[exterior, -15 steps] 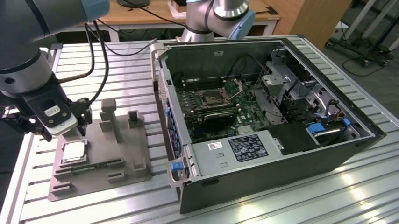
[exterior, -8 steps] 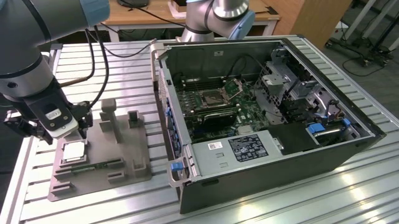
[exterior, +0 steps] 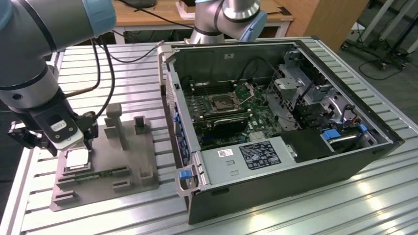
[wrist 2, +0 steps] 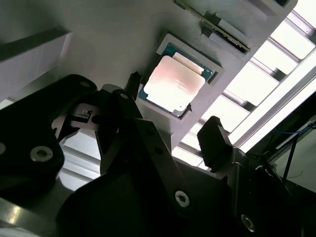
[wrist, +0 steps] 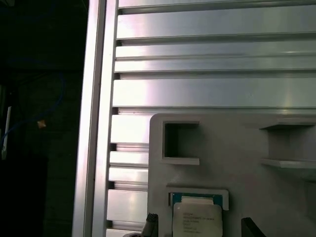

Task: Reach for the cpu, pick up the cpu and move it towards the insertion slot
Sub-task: 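Pick up the cpu and move it towards the insertion slot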

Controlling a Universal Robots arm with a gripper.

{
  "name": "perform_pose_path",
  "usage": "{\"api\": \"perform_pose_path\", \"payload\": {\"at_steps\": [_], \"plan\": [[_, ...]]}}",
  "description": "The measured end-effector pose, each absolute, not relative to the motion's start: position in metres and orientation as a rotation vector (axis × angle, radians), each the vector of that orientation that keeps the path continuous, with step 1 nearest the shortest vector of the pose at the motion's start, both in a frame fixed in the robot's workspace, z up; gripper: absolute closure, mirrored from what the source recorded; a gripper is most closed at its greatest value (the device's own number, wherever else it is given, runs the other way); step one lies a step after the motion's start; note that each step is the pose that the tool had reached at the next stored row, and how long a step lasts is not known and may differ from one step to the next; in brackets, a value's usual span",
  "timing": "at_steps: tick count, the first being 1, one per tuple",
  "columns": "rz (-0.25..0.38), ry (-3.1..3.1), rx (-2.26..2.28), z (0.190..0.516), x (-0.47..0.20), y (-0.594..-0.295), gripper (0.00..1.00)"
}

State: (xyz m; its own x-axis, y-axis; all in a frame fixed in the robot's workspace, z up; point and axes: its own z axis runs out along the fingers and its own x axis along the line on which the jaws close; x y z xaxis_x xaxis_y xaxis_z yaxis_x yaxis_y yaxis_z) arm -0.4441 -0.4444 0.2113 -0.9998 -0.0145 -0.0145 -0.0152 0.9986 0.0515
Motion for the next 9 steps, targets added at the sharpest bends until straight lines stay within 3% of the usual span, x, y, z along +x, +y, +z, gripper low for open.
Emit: {"api": "perform_pose_path", "payload": {"at_steps": [9], "plan": [[0.078, 3.126, -0.008, 0.195, -0.446, -0.445, 0.27]]}}
